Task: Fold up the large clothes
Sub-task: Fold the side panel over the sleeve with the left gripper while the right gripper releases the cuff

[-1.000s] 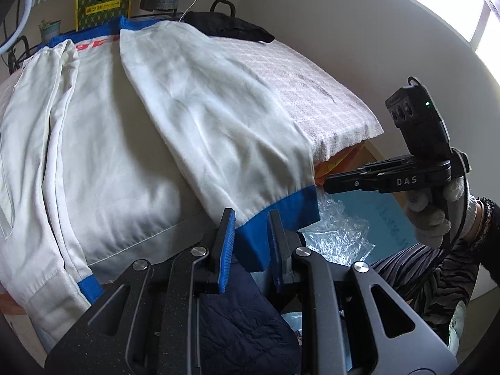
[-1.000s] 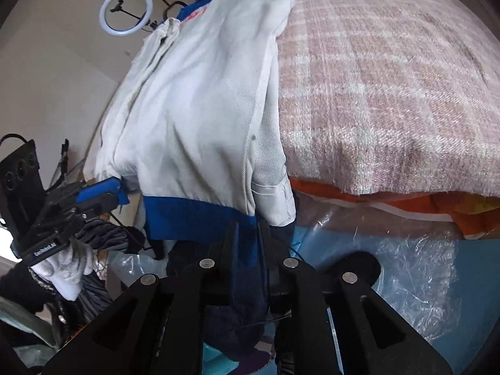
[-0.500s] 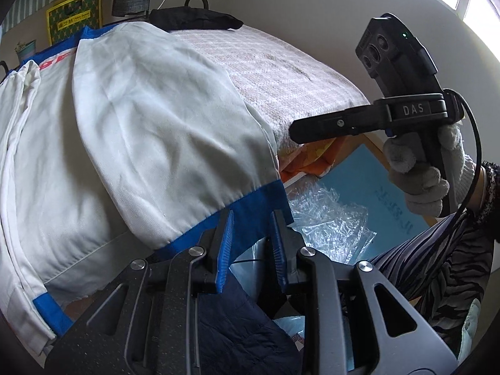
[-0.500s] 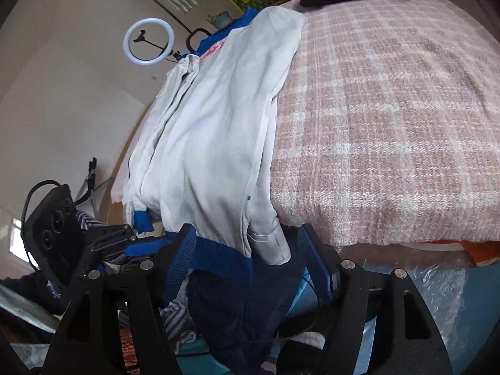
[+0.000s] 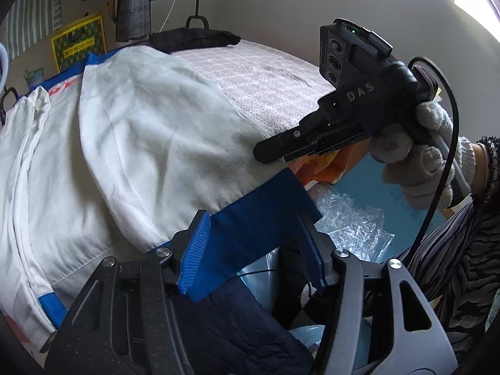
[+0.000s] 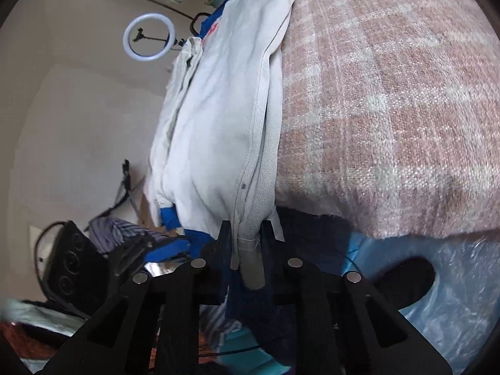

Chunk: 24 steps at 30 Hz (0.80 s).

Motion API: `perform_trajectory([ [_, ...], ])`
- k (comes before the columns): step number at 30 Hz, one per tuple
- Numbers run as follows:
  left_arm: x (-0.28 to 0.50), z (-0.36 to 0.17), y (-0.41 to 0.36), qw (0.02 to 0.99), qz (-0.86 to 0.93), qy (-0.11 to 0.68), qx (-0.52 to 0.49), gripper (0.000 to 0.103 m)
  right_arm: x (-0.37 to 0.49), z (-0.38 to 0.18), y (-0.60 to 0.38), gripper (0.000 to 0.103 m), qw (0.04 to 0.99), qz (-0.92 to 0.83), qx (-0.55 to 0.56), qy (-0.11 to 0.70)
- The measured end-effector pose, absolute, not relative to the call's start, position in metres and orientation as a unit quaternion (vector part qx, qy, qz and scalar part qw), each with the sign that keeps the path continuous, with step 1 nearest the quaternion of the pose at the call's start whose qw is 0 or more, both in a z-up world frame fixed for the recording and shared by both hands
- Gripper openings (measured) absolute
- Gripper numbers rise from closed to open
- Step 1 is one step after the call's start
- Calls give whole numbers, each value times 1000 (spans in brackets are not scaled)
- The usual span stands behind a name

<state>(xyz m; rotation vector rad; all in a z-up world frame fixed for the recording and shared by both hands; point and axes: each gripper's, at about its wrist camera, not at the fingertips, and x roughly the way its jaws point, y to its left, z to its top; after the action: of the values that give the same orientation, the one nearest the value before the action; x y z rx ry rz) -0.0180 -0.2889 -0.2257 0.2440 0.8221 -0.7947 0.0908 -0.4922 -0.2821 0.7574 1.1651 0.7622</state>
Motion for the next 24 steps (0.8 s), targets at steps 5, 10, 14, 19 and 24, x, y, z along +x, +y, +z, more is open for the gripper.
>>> perform_trajectory([
  [5, -41, -219, -308, 850, -376, 324, 180, 72, 83, -254, -488, 13, 710, 358, 355, 492],
  [10, -41, -221, -322, 858, -353, 292, 231, 72, 84, -242, -476, 13, 714, 366, 344, 488],
  [14, -26, -225, -317, 864, -337, 302, 218, 55, 86, -240, -476, 13, 709, 371, 352, 486],
  [19, -13, -227, -311, 860, -346, 316, 204, 31, 87, -238, -475, 13, 705, 378, 348, 490],
  [24, -2, -220, -294, 859, -356, 334, 153, 21, 94, -229, -469, 17, 708, 381, 331, 494],
])
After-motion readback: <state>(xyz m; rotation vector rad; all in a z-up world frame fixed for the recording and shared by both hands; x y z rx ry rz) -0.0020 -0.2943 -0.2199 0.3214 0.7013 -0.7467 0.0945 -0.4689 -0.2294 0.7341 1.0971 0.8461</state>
